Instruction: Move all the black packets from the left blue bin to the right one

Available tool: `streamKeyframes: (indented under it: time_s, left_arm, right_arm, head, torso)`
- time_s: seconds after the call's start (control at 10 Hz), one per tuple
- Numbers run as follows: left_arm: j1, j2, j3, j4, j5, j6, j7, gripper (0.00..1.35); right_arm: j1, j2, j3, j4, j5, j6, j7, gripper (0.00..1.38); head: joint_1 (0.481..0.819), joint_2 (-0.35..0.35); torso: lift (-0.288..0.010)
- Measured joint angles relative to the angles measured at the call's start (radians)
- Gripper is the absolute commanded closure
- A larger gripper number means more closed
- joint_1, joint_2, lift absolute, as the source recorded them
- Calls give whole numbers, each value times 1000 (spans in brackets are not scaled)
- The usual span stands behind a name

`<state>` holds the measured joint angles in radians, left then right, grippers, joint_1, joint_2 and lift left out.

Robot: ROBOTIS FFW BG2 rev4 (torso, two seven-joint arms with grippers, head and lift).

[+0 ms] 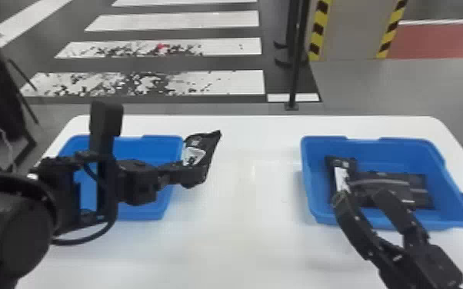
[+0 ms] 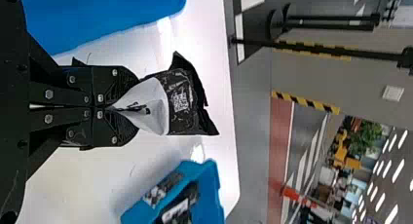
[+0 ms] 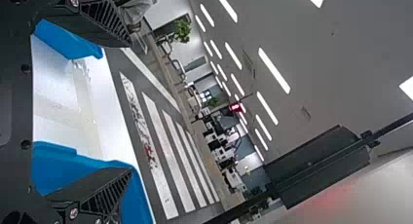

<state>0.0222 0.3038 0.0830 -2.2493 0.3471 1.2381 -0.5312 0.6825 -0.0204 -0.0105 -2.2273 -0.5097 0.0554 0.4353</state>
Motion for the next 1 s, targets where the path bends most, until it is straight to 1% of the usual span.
streamKeyframes:
  time_s: [0.1,0.2,0.3,0.5,0.7,0.8,0.9,1.0]
  left_arm:
    - [5,-1,-52,-16,36,-11,-8,1205]
    - [3,-1,-106,-28,69,-18,-14,1205]
    - [-6,-1,-154,-34,100,-25,-17,1205]
    - [-22,3,-227,-39,153,-34,-21,1205]
    - [-32,4,-277,-42,190,-38,-21,1205]
    - [-37,4,-296,-42,202,-41,-21,1205]
    - [-42,4,-311,-42,209,-43,-21,1205]
    - [-44,4,-318,-42,215,-43,-21,1205]
  right_arm:
    - [-28,-4,7,3,-13,19,22,119]
    - [-63,-7,11,17,-21,35,42,117]
    - [-96,-10,15,34,-28,43,51,117]
    - [-140,-17,26,54,-40,57,56,122]
    - [-167,-21,44,67,-50,77,59,122]
    - [-176,-23,50,72,-52,84,59,151]
    - [-184,-24,52,75,-51,87,60,522]
    - [-196,-25,54,87,-51,93,67,1003]
  head:
    - [695,-8]
    - [695,-26]
    - [695,-66]
    - [695,-124]
    - [695,-149]
    - [695,-153]
    - [695,-163]
    - [695,-166]
  torso:
    - [-185]
    - [-185]
    - [-185]
    - [-185]
    - [-185]
    - [-185]
    - [-185]
    - [-185]
